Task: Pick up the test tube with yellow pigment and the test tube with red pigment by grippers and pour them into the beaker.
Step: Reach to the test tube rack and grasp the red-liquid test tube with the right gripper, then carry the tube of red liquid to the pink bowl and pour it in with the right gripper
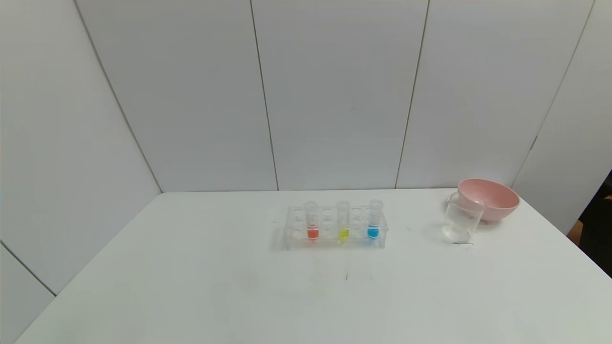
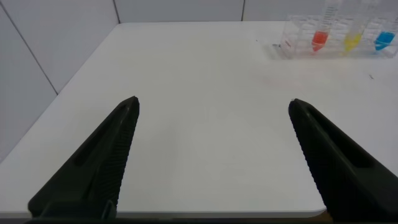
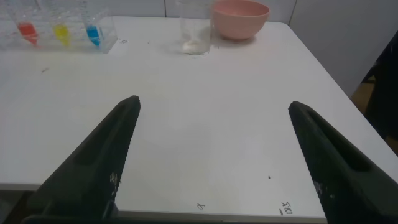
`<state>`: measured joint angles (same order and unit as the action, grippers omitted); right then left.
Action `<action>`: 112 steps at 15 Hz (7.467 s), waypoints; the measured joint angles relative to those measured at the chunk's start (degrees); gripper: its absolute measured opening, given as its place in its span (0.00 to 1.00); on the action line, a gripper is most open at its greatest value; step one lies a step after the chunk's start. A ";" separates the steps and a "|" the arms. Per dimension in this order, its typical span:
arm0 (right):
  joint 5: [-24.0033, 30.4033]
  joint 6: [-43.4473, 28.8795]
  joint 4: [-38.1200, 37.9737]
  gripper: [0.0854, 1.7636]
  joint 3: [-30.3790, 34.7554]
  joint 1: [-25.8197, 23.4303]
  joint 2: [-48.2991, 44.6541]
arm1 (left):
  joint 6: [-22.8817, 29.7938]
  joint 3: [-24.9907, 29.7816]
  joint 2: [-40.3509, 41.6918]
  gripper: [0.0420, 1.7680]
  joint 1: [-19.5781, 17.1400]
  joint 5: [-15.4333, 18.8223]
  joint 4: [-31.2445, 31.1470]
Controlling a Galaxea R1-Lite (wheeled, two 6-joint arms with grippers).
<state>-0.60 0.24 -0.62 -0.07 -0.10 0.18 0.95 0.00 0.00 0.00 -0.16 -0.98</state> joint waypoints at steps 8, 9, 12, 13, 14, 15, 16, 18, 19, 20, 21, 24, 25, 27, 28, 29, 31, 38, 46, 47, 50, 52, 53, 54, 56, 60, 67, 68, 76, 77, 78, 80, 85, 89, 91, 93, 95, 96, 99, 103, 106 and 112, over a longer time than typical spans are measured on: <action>-0.16 -0.17 -0.06 0.97 -0.02 0.00 0.00 | 0.00 0.00 0.00 0.97 0.00 0.00 0.00; -0.18 -0.17 -0.09 0.97 -0.02 0.00 0.00 | 0.00 0.00 0.00 0.97 0.00 0.00 0.00; -0.29 -0.20 -0.09 0.97 -0.02 0.00 0.00 | 0.00 0.00 0.00 0.97 0.00 0.00 0.00; -0.29 -0.17 -0.09 0.97 -0.02 0.00 0.00 | 0.00 0.00 0.00 0.97 0.00 0.00 0.00; -0.29 -0.22 -0.04 0.97 -0.02 0.00 0.00 | 0.00 0.00 0.00 0.97 0.00 0.00 0.00; -0.27 -0.22 -0.02 0.97 -0.02 0.00 0.00 | 0.00 0.00 0.00 0.97 0.00 0.00 0.00; -0.29 -0.24 0.00 0.97 -0.02 0.00 0.00 | 0.00 0.00 0.00 0.97 0.00 0.00 0.00; -0.29 -0.24 0.00 0.97 -0.02 0.00 0.00 | 0.00 0.00 0.00 0.97 0.00 0.00 0.00; -0.38 -0.35 0.00 0.97 -0.02 0.00 0.00 | -0.02 0.00 0.00 0.97 0.00 0.00 0.00; -0.41 -0.78 0.20 0.97 -0.02 0.00 0.00 | -0.02 0.00 0.00 0.97 0.00 0.00 0.00; -0.44 -0.95 0.29 0.97 -0.02 0.00 0.00 | -0.02 0.00 0.00 0.97 0.00 0.00 0.00; -0.52 -1.04 0.46 0.97 0.02 0.00 0.00 | 0.00 0.00 0.00 0.97 0.00 0.00 0.00; -0.52 -1.02 0.46 0.97 0.05 0.00 0.00 | 0.00 0.00 0.00 0.97 0.00 0.00 0.00; -0.55 -0.95 0.41 0.97 0.02 0.02 0.00 | 0.00 0.00 0.00 0.97 0.00 0.00 0.00; -0.55 -0.93 0.38 0.97 0.02 0.02 0.00 | 0.00 0.00 0.00 0.97 0.00 0.00 0.00; -0.52 -0.87 0.41 0.97 0.00 0.02 0.00 | 0.00 0.00 0.00 0.97 0.00 0.00 0.00; -0.18 -0.78 0.20 0.97 -2.21 0.00 0.04 | 0.00 0.00 0.00 0.97 0.00 0.00 0.00; 1.60 -0.13 3.22 0.97 -13.85 0.34 14.67 | 0.00 0.00 0.00 0.97 0.00 0.00 0.00; 5.00 0.62 22.43 0.97 -17.94 4.32 46.14 | 0.00 0.00 0.00 0.97 0.00 0.00 0.00; 4.84 0.51 24.98 0.97 -18.03 6.00 49.73 | 0.00 0.00 0.00 0.97 0.00 0.00 0.00; 1.77 0.29 29.35 0.97 -18.08 13.41 58.97 | 0.00 0.00 0.00 0.97 0.00 0.00 0.00; -2.38 -1.24 29.51 0.97 -17.90 19.80 62.99 | -0.02 0.00 0.00 0.97 0.00 0.00 0.00; -5.06 -3.15 29.35 0.97 -17.83 23.44 64.43 | 0.00 0.00 0.00 0.97 0.00 0.00 0.00; -9.34 -5.83 29.22 0.97 -17.79 27.95 65.88 | 0.00 0.00 0.00 0.97 0.00 0.00 0.00; -19.90 -12.28 29.39 0.97 -18.18 37.35 68.84 | 0.00 0.00 0.00 0.97 0.00 0.00 0.00; -32.46 -22.52 29.84 0.97 -22.69 51.64 78.53 | 0.00 0.00 0.00 0.97 0.00 0.00 0.00; -35.28 -23.50 28.83 0.97 -39.10 59.22 96.98 | -0.02 0.00 0.00 0.97 0.00 0.00 0.00; -35.89 -23.53 28.72 0.97 -41.74 59.60 99.51 | -0.02 0.00 0.00 0.97 0.00 0.00 0.00; -38.11 -23.70 21.66 0.97 -64.56 59.90 117.26 | 0.00 0.00 0.00 0.97 0.00 0.00 0.00; -38.18 -23.72 20.19 0.97 -67.67 59.69 119.00 | 0.00 0.00 0.00 0.97 0.00 0.00 0.00; -38.22 -23.72 18.60 0.97 -70.68 59.33 120.58 | 0.00 0.00 0.00 0.97 0.00 0.00 0.00; -38.44 -23.72 15.68 0.97 -77.13 58.42 123.71 | 0.00 0.00 0.00 0.97 0.00 0.00 0.00; -40.05 -23.55 13.07 0.97 -90.27 54.53 132.29 | 0.00 0.00 0.00 0.97 0.00 0.00 0.00; -40.35 -22.52 12.76 0.97 -96.12 53.10 137.06 | 0.00 0.00 0.00 0.97 0.00 0.00 0.00; -40.35 -21.15 12.76 0.97 -98.85 51.92 139.12 | 0.00 0.00 0.00 0.97 0.00 0.00 0.00; -40.38 -19.21 12.85 0.97 -101.46 50.24 141.02 | 0.00 0.00 0.00 0.97 0.00 0.00 0.00; -40.31 -18.55 13.09 0.97 -103.38 49.04 142.35 | 0.00 0.00 0.00 0.97 0.00 0.02 0.00; -40.35 -18.44 13.07 0.97 -104.39 48.82 142.81 | 0.00 0.00 0.00 0.97 0.00 0.00 0.00; -40.38 -17.53 12.98 0.97 -106.96 48.45 143.40 | -0.02 0.00 0.00 0.97 0.00 0.02 0.00; -40.35 -17.37 12.96 0.97 -107.95 48.41 143.58 | 0.00 0.00 0.00 0.97 0.00 0.02 0.00; -40.35 -17.35 12.87 0.97 -107.92 48.45 143.62 | 0.00 0.00 0.00 0.97 0.00 0.00 0.00; -40.20 -17.51 12.89 0.97 -107.53 48.47 143.90 | 0.00 0.00 0.00 0.97 0.00 0.00 0.00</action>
<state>-40.80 -17.26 12.26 -107.61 48.37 144.08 0.95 0.00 0.00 0.00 -0.16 -0.98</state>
